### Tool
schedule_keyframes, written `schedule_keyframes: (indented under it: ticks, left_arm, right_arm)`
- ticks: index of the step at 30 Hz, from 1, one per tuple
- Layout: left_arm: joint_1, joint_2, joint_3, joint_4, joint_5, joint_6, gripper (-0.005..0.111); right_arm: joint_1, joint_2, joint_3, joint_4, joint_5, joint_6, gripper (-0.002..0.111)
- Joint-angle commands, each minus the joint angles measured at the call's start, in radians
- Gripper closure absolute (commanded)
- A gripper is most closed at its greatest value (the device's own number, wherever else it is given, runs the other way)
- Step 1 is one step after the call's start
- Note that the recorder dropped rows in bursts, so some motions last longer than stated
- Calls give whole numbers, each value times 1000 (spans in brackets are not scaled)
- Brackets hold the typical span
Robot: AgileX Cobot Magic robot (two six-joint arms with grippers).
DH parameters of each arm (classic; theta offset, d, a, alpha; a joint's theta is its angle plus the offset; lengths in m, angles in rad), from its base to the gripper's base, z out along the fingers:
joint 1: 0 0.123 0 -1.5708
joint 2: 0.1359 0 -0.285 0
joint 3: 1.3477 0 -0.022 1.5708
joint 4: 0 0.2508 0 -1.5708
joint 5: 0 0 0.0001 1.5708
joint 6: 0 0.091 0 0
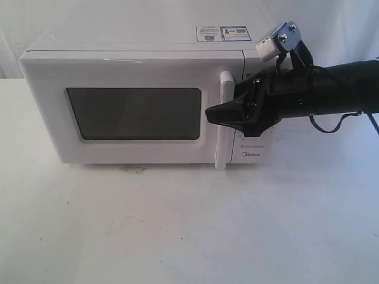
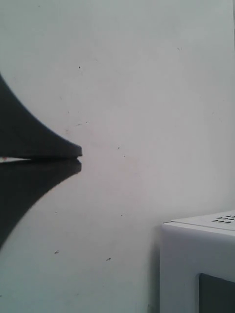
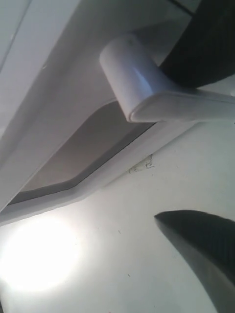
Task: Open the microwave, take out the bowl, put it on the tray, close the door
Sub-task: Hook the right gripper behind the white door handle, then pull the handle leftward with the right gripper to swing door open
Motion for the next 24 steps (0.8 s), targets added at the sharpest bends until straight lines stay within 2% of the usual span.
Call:
schedule_keyframes:
  ticks: [1, 5, 8, 13, 17, 24]
  left_arm:
    - [-1, -4, 4, 1, 2, -5, 107]
    - [-1, -4, 4, 1, 2, -5, 107]
    - [-1, -4, 4, 1, 2, -5, 107]
    - [-1, -4, 4, 1, 2, -5, 107]
    - [-1, -4, 4, 1, 2, -5, 107]
    - [-1, -4, 4, 1, 2, -5, 107]
  right_arm:
    - [26, 51, -60, 100, -59, -126, 108]
    - [26, 51, -60, 104, -125, -98, 108]
    - [26, 51, -60, 97, -112, -99, 108]
    - [26, 51, -60, 61, 105, -227, 108]
    - [26, 51, -60, -9, 289, -247, 108]
    - [26, 51, -60, -22, 268, -229, 108]
